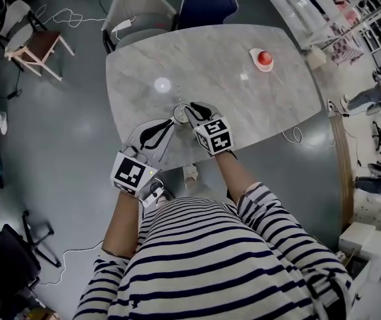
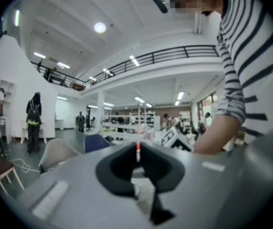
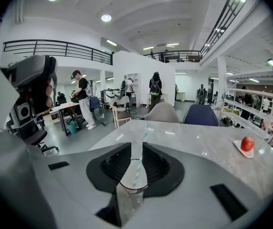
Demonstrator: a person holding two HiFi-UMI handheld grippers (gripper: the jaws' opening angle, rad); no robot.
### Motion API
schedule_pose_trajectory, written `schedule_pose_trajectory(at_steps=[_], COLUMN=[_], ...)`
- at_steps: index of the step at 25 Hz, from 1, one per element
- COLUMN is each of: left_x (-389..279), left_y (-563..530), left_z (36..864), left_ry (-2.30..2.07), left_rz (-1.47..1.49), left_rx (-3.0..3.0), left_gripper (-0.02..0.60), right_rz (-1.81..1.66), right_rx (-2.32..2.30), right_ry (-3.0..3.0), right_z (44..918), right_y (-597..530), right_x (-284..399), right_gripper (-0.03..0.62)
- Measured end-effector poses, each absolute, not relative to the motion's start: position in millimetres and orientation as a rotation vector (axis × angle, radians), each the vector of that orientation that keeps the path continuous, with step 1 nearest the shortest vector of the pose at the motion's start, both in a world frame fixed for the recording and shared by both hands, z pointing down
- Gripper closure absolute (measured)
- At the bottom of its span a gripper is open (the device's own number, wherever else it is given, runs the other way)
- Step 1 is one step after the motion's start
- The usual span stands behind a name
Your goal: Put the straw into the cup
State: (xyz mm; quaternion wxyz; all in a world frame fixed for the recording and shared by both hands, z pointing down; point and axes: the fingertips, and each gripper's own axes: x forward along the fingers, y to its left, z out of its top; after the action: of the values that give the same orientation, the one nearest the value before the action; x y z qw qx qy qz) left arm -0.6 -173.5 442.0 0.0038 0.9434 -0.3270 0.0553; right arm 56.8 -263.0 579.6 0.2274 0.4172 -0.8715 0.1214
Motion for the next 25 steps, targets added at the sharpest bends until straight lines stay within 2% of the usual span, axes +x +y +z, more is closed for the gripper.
schedule_pose_trajectory(at_steps=[25], left_x=[-0.9], left_y=[-168.9], left_z=[443.8], left_ry=[-0.995], left_rz=[0.168], left_rx=[2.954], left_gripper=[0.558], right_rz=[0.202], right_rx=[1.241], right_ry=[-2.615], right_z=[475.7], right_y=[-218.5], right_x=[59.0], right_gripper=[0.58])
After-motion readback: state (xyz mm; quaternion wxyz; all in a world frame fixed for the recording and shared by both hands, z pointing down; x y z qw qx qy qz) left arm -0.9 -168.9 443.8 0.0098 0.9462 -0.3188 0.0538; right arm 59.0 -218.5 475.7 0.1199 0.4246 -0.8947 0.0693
